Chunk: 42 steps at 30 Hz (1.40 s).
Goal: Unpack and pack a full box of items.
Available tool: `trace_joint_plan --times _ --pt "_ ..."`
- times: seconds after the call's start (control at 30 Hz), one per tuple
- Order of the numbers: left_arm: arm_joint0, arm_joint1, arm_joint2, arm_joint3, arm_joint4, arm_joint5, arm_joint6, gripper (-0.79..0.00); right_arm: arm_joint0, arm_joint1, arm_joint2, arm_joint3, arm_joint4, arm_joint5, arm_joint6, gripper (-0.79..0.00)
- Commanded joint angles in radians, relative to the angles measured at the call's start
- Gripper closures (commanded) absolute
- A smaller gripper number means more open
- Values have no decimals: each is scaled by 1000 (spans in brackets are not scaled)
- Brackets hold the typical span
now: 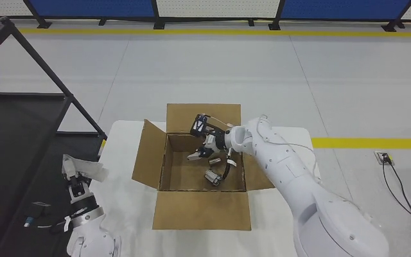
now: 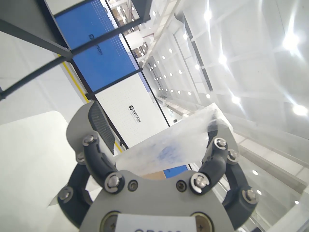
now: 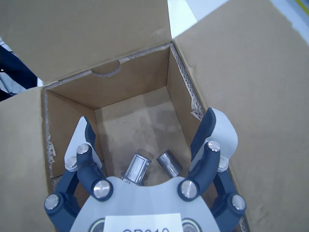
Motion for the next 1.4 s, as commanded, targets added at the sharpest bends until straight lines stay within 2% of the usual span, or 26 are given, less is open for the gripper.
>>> trace_joint_plan --times 0.0,0.17,0.27,0.53,0.6,0.77,0.93,0.97,1.03,1.1,1.27,1.37 --pt "23 1 9 -48 2 -17 -31 -785 0 21 -5 -16 -48 -1 -124 -785" --pt "74 4 33 -180 -38 -47 -124 -785 -14 79 -10 -62 -160 28 -365 -785" --pt "108 10 37 -233 -81 -52 -242 -785 -14 79 -10 -62 -160 28 -365 -785" --pt "108 10 38 -235 -83 -49 -243 -785 -19 79 -9 -63 -159 32 -363 -785" --pt "106 9 53 -258 -127 -29 -251 -785 -34 81 -4 -81 -153 41 -349 -785" --pt "78 6 77 -363 -338 109 -292 -785 -48 107 -10 -174 -232 -15 -418 -785" --pt "46 10 82 -436 -536 290 -399 -785 -74 152 -13 -264 -326 -41 -605 -785" --pt "43 11 83 -448 -575 334 -426 -785 -82 165 -17 -279 -341 -41 -657 -785" --pt "38 15 85 -473 -672 464 -496 -785 -82 165 -17 -279 -341 -41 -657 -785" --pt "31 24 56 -506 -680 587 -571 -785 -82 165 -17 -279 -341 -41 -657 -785" --pt "31 26 50 -512 -665 595 -582 -785 -87 165 -16 -283 -339 -41 -655 -785" --pt "32 26 51 -511 -667 595 -580 -785 -116 173 -8 -331 -320 -41 -668 -785"
